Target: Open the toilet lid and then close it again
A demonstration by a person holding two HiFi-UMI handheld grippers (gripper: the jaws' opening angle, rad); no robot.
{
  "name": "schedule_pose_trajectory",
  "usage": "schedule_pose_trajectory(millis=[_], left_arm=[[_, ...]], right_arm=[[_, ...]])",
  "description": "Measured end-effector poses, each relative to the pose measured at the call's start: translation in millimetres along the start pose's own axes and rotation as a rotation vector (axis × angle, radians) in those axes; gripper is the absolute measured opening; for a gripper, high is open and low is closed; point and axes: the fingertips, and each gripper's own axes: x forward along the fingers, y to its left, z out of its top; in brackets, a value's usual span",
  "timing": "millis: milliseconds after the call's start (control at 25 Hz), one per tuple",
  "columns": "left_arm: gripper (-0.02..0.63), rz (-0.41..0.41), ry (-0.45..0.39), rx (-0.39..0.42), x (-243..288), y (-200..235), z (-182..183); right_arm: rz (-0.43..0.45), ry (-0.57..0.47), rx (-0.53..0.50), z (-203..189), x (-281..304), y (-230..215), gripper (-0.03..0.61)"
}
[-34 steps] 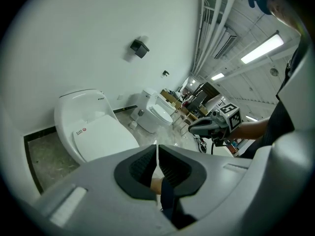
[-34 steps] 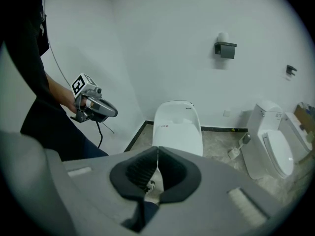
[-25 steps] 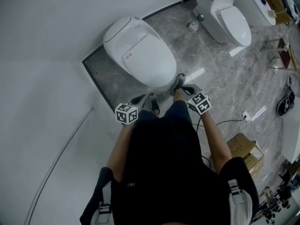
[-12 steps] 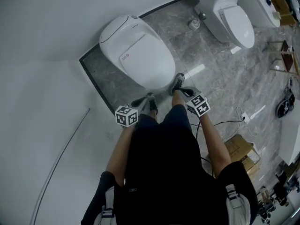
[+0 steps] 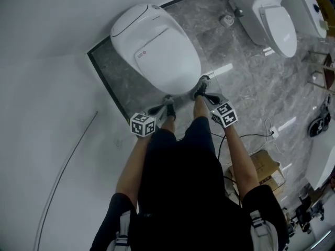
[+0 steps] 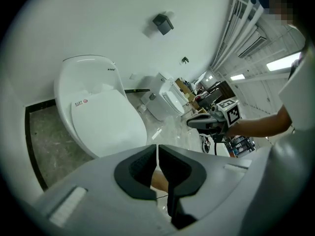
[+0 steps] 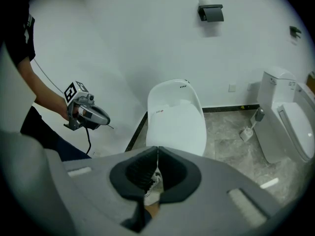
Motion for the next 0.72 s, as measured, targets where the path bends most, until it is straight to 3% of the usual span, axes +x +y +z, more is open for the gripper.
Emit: schedule_pose_trajectory(millis=[440, 720], left_arm=[[0.021, 0.036, -0.006, -0.102, 48, 34, -13], [0.021, 0.091, -0.003, -0.114, 80, 59, -37]], right_arm=[[0.033, 0.063, 0.020, -29, 44, -44, 0.005], [0.052, 0.105, 0.012, -55, 74, -68, 0.005]])
